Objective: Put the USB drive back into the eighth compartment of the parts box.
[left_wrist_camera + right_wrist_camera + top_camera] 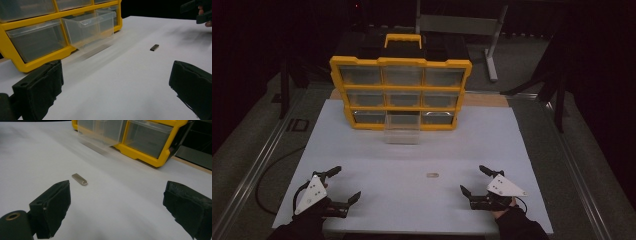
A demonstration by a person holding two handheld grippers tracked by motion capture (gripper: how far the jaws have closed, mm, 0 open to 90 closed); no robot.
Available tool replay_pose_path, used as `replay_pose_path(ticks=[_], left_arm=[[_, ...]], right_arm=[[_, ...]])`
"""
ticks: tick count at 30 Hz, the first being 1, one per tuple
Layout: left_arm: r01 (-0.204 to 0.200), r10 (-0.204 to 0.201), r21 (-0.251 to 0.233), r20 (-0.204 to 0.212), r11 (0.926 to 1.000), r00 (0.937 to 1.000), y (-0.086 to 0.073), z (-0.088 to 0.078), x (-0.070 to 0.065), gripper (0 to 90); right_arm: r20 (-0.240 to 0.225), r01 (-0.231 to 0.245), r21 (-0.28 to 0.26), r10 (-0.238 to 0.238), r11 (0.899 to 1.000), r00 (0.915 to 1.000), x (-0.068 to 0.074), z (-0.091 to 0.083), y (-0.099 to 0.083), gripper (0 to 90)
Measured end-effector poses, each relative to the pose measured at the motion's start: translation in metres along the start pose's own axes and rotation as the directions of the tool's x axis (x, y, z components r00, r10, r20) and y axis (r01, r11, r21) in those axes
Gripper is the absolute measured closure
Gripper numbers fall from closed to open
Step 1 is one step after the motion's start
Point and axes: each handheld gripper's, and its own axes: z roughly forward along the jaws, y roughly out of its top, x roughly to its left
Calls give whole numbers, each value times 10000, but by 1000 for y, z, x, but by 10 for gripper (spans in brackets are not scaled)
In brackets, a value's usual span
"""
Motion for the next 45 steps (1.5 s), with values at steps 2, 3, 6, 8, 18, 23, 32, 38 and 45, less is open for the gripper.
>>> replay_pose_path(ticks=[2,3,6,8,18,23,32,38,45], left_arm=[[19,-19,53,46,10000,10000,0,0,0,4],[14,-15,69,17,10000,10000,0,0,0,4],[43,-43,89,12,10000,10000,0,1,0,4],[18,-18,96,-4,10000,10000,0,0,-1,4],[37,-35,146,-110,9999,9999,2,-1,-2,4],[6,-6,245,-2,9997,10000,5,1,-4,4],[-125,105,532,388,9985,9992,16,6,-10,4],[-236,191,722,636,9971,9978,26,10,-13,4],[-393,324,893,778,9952,9964,35,14,-11,4]], right_arm=[[22,71,24,-71,10000,10000,1,0,0,78],[14,30,7,-30,10000,10000,1,0,0,78],[40,2,-18,-2,10000,10000,1,-1,1,78],[37,51,14,-51,10000,10000,1,0,1,78],[20,207,42,-207,9998,9998,4,1,2,78],[58,213,81,-214,9997,9998,4,2,2,78],[132,247,91,-249,9997,9996,5,3,3,78],[118,261,58,-262,9996,9996,6,3,4,78],[186,283,42,-284,9996,9994,5,3,4,78]])
